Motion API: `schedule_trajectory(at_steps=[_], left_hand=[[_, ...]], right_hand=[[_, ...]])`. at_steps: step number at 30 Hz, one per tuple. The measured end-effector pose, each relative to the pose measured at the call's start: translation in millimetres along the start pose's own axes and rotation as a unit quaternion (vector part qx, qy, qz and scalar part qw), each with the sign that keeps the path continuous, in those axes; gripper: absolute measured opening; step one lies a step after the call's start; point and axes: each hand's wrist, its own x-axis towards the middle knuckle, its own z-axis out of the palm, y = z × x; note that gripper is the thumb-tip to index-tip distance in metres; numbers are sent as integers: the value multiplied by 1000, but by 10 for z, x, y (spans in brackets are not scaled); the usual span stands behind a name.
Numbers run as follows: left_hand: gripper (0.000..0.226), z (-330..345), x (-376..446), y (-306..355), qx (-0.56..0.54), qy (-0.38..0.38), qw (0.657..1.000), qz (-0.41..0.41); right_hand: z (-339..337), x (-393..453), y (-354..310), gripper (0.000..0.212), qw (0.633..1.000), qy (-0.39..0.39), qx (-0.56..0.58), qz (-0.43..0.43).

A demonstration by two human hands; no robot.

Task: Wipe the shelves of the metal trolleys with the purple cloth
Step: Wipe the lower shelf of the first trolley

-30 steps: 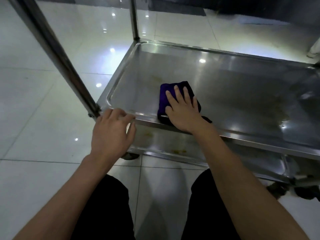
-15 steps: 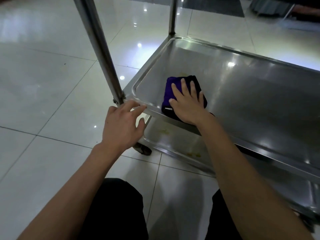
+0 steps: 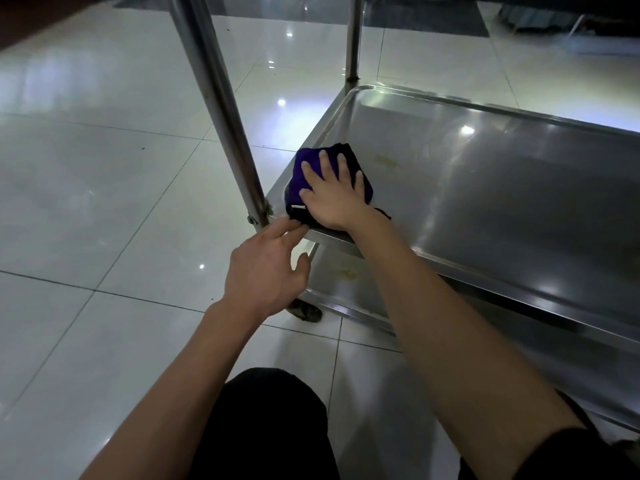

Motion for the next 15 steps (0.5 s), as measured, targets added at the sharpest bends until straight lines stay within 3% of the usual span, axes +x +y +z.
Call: schedule_trajectory(at_steps=[7, 15], left_hand=[[45, 6, 11, 15, 44, -12, 999, 14], [45, 33, -46, 198, 95, -21, 994, 44]], right_hand=[[8, 127, -87, 61, 1000, 2, -8, -21], [-158, -333, 694, 61, 1000, 5, 9, 9]])
